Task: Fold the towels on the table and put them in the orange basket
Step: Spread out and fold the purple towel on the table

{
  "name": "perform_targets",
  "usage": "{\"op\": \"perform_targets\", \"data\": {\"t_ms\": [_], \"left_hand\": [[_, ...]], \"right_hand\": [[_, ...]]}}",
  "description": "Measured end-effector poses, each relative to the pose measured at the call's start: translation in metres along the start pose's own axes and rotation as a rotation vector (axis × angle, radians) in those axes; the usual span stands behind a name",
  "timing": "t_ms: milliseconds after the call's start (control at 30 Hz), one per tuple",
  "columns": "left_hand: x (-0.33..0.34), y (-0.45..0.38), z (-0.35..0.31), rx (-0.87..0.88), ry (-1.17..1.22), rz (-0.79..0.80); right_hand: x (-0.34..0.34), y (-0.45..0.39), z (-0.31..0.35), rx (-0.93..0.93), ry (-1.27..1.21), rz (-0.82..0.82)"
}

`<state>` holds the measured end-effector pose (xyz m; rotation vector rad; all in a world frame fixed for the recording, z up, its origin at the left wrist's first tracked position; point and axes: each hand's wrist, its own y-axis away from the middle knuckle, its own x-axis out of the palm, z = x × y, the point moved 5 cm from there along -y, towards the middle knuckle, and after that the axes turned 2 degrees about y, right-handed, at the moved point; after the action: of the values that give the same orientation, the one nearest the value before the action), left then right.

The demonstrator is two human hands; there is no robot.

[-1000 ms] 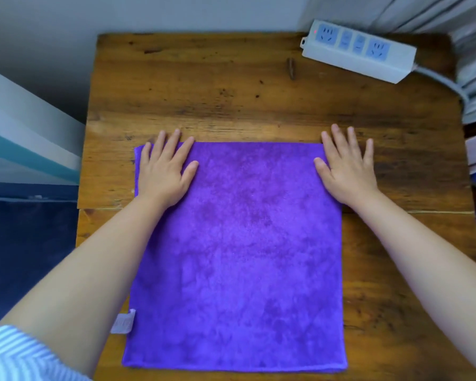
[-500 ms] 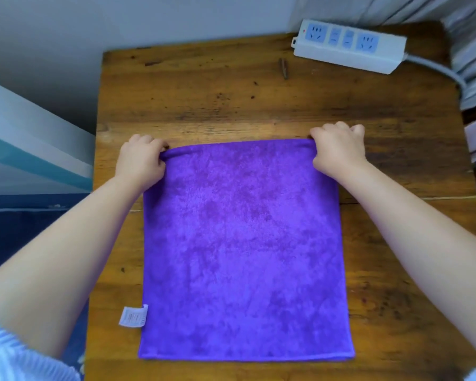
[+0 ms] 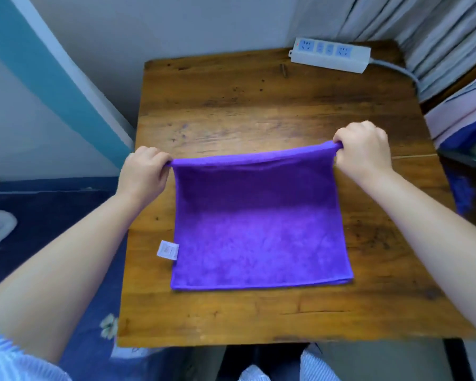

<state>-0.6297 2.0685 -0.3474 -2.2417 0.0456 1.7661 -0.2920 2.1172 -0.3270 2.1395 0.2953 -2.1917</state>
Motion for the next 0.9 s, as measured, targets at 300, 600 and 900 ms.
{"op": "perform_targets", "data": {"t_ms": [300,600,900], "left_hand": [[-0.023,0.103,-0.043,0.311,0.034,0.002],[-0.008,0.153,-0.064,0.399,-0.044,0.094],[0.022,0.174,-0.072,0.406,-0.167,0.29]], "right_hand": [[-0.01,0.118,0.001,-0.012,-0.002,0.033],[0.005,0.18,0.001,-0.277,-0.032,-0.057],[0.034,0.206,0.0,-0.362,0.018,-0.054]]}}
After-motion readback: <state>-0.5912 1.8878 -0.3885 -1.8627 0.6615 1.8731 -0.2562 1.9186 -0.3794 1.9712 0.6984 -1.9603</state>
